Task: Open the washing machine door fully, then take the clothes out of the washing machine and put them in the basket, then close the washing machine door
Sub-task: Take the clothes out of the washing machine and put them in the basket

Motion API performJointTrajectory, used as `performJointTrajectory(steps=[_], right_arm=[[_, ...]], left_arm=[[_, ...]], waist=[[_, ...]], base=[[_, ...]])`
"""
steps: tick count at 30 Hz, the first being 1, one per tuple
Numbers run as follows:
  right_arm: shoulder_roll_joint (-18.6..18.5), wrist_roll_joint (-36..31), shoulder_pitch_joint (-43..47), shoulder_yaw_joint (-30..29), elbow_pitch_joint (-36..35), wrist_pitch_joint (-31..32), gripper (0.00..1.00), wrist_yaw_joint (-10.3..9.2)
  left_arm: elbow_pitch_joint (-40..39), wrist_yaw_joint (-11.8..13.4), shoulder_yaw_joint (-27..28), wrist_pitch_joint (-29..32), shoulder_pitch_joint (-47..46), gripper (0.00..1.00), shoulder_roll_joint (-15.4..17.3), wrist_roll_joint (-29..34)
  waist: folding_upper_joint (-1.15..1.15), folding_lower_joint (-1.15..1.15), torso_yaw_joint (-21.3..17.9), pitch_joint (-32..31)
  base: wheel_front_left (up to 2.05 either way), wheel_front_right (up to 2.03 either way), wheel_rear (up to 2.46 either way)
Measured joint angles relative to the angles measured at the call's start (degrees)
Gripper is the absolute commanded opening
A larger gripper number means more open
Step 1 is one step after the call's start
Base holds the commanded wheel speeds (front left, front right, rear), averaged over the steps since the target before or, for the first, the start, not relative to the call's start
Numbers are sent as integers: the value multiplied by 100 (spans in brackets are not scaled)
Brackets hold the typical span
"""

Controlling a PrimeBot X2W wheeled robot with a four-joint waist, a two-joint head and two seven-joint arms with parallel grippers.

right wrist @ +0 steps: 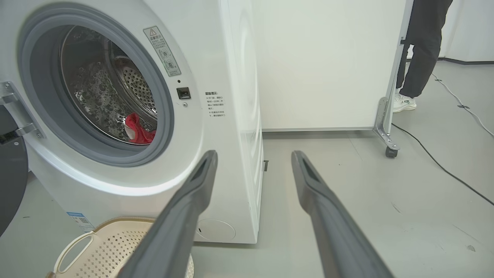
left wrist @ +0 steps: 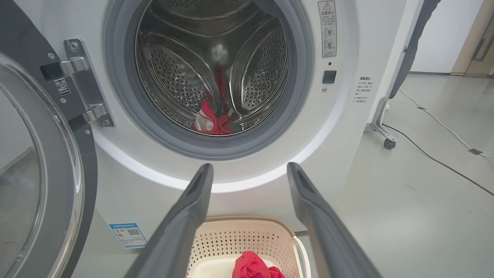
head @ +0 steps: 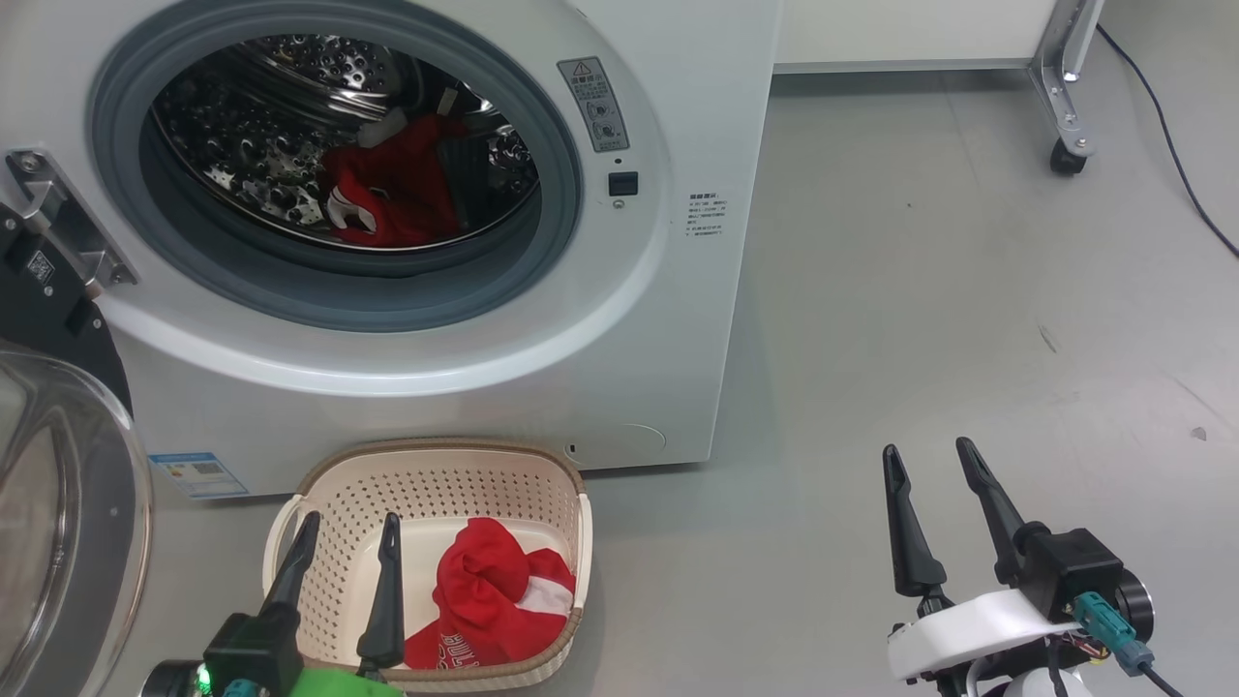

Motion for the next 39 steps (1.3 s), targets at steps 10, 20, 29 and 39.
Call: performJointTrajectory(steps=[10, 20, 29, 39], right_arm=[[1, -1, 77, 21, -31, 0, 100, -48], [1, -1, 79, 42, -58, 0, 100, -49], [1, -1, 79, 82, -111, 0, 100, -51], [0, -13, 61, 207, -218, 0, 100, -48]], left_arm=[[-197, 57, -62, 0, 175, 100, 11, 43], [-316, 104, -118, 0, 274, 100, 18, 43], [-413, 124, -165, 0, 296, 100, 21, 43], [-410, 181, -326, 82, 270, 100, 26, -4]], waist=[[0, 0, -45, 0], [0, 0, -55, 35], [0, 0, -53, 98], [0, 0, -40, 308]], base=[[0, 0, 0], [0, 0, 0], [0, 0, 0], [0, 0, 0]])
